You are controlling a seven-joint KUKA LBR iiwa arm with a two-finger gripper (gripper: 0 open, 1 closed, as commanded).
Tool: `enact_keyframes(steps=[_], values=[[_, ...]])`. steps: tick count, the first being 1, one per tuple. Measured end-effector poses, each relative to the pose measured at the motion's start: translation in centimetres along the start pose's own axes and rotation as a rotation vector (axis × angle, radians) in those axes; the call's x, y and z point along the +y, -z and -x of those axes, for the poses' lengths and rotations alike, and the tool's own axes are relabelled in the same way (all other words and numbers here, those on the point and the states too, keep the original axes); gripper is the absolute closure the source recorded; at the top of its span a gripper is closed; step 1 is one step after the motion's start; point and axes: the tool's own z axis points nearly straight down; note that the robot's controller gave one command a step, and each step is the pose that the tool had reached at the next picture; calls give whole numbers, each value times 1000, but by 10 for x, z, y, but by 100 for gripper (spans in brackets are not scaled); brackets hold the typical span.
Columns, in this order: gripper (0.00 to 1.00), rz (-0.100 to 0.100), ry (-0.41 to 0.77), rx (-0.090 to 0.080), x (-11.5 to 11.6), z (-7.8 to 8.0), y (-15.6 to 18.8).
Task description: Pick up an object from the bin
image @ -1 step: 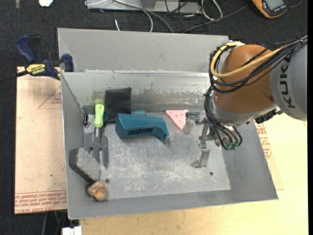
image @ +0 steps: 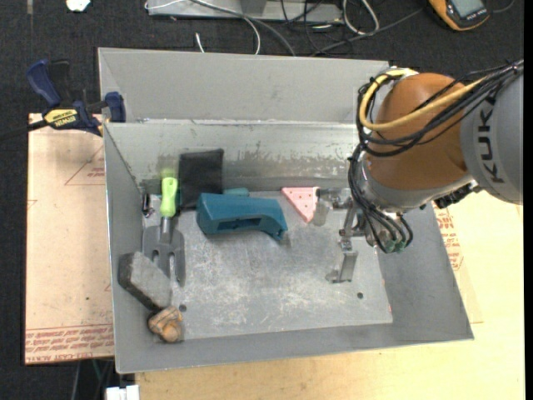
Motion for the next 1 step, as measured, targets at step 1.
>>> enact_keyframes(steps=[1], values=[[0, 1, -53, 1, 48, -19, -17]])
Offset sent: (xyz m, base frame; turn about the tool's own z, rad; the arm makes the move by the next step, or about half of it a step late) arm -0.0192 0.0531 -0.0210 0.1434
